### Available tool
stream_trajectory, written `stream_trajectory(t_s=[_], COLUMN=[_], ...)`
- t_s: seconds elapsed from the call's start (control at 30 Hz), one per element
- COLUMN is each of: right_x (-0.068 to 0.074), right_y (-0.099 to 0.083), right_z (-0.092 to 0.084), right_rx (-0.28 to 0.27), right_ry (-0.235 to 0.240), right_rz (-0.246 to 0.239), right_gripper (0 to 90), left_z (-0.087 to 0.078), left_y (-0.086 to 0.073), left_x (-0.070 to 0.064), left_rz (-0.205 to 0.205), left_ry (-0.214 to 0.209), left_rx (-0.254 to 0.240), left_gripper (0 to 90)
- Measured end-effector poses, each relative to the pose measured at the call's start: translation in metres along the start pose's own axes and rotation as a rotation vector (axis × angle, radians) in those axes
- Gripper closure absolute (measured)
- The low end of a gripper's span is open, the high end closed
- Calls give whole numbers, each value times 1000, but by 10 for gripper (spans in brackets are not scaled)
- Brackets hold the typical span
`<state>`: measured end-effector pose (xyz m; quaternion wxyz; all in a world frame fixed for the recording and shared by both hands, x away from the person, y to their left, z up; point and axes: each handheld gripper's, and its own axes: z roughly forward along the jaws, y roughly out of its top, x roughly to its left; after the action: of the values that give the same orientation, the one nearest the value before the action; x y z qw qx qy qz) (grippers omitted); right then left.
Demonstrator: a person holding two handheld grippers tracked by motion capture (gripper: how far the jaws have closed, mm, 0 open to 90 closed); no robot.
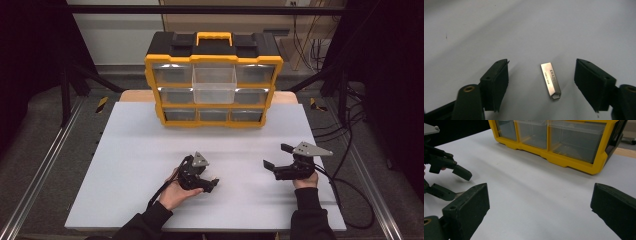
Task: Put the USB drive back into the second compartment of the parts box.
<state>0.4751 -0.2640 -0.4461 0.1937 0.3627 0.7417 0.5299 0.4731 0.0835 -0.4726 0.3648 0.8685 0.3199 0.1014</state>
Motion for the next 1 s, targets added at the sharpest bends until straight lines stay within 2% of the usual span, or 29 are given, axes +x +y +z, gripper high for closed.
stream_trajectory(t_s=[0.37,1.0], right_x=[0,0], right_y=[0,0], right_z=[0,0], right_rx=[-1,0], right_ry=[1,1], right_rz=[0,-2], right_gripper=[27,27], left_z=[2,1], left_y=[1,3], left_x=[-4,-8], left_rz=[-1,1], left_ry=[-20,13], left_rx=[35,54], left_gripper=[455,640])
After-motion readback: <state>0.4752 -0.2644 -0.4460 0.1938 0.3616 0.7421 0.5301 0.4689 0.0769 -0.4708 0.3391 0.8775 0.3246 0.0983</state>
